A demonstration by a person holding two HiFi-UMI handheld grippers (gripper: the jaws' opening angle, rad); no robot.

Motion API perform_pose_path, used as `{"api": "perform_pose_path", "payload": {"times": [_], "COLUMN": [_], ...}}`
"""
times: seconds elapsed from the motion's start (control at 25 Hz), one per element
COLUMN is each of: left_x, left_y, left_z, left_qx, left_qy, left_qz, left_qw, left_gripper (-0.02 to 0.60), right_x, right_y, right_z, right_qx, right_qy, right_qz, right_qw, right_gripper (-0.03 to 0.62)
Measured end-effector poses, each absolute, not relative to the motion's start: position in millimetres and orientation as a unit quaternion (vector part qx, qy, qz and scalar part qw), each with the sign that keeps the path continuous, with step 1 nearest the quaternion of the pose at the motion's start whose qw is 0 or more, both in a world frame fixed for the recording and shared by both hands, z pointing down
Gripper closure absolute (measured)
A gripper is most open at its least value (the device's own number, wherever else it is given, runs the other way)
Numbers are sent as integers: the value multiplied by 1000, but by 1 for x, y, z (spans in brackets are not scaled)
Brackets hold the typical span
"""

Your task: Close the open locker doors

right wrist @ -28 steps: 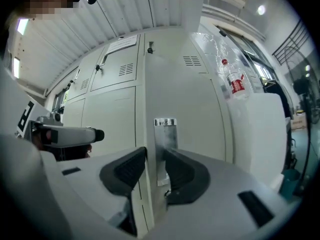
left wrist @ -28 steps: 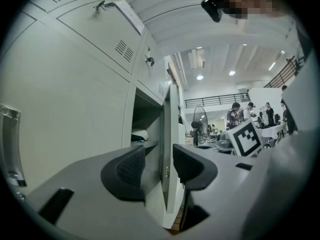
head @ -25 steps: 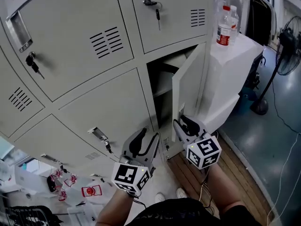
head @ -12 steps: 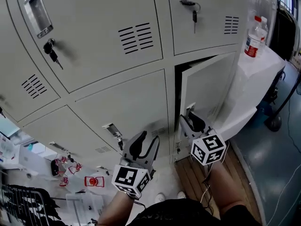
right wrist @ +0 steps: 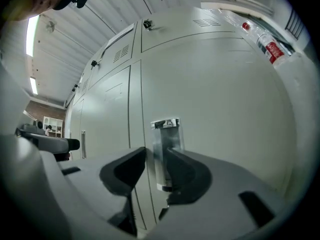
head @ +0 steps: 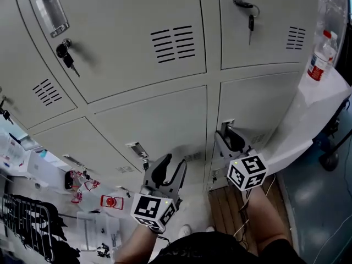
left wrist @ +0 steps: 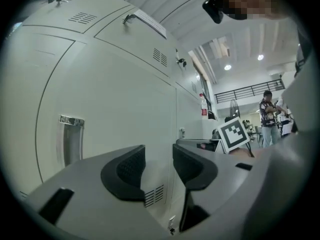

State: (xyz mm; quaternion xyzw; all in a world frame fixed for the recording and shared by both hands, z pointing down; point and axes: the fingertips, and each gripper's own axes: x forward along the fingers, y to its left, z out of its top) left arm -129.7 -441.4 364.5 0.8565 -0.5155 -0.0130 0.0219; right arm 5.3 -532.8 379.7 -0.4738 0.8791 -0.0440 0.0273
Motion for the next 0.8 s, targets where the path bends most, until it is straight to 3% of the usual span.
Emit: {"api": "perform_pose_path", "payload": {"times": [0.8], "left_x": [-116], "left_y": [-414], "left_z": [365], "left_qx": [811], "left_qy": [-585], "left_qz": [-5], "left_qw": [21], "left_gripper": [408], "right_x": [14], "right_y": [-528], "right_z": [380], "right_qx": [-399], "right_qy": [916], "right_qz": [-35], "right_qw": [23], "right_gripper": [470]}}
